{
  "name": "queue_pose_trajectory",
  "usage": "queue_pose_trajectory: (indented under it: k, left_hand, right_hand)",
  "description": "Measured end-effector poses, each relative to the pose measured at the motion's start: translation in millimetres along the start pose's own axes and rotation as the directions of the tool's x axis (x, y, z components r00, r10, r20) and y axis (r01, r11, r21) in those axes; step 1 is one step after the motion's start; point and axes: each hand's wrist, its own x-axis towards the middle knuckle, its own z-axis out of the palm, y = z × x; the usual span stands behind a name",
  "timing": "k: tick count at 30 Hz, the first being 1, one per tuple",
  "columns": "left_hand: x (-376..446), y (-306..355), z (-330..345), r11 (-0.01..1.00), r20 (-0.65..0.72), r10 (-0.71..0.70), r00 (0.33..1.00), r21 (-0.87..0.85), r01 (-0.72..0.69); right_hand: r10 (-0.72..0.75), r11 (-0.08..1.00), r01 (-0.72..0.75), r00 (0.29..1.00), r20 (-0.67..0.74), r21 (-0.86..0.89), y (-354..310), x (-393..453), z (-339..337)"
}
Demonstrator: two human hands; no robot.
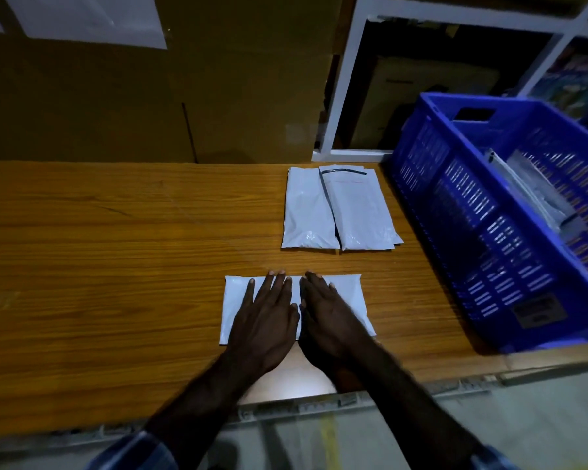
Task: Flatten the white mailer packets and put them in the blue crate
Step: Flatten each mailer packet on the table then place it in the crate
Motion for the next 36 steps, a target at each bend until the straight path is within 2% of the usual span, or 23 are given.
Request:
queue_pose_trajectory:
  k: [5, 13, 20, 25, 28, 36]
  left_hand:
    - [8.4, 12.0, 3.5, 0.998, -0.015, 0.069, 0.998, 0.013, -0.069]
    - [4.5, 10.6, 11.0, 0.996, 0.024, 0.089, 0.996, 0.007, -0.089]
    - [10.4, 17.5, 2.5, 0.995, 0.028, 0.097, 0.995, 0.034, -0.098]
    - [22.4, 28.3, 2.2, 0.994, 0.072, 0.108, 0.992, 0.017, -0.109]
    - [21.0, 26.4, 9.1, 0.994, 0.108, 0.11, 0.988, 0.014, -0.112]
    - [17.9, 21.4, 9.6, 0.994, 0.098, 0.11, 0.989, -0.019, -0.108]
  right_hand:
    - [0.017, 0.997, -0.016, 1.0, 0.016, -0.072, 18.8, -7.8, 5.1]
    - [0.006, 0.999, -0.014, 0.987, -0.161, -0.048, 19.6, -17.1, 20.1]
    - [0.034, 0.999, -0.034, 0.996, -0.085, -0.002, 22.8, -11.6, 12.5]
    - [0.143, 0.987, -0.153, 0.972, -0.187, -0.04, 33.7, -8.7, 14.9]
    - [0.163, 0.985, -0.172, 0.962, -0.218, -0.023, 32.3, -12.3, 23.0]
    - [0.156, 0.985, -0.168, 0.96, -0.234, -0.031, 35.4, -13.5, 25.4]
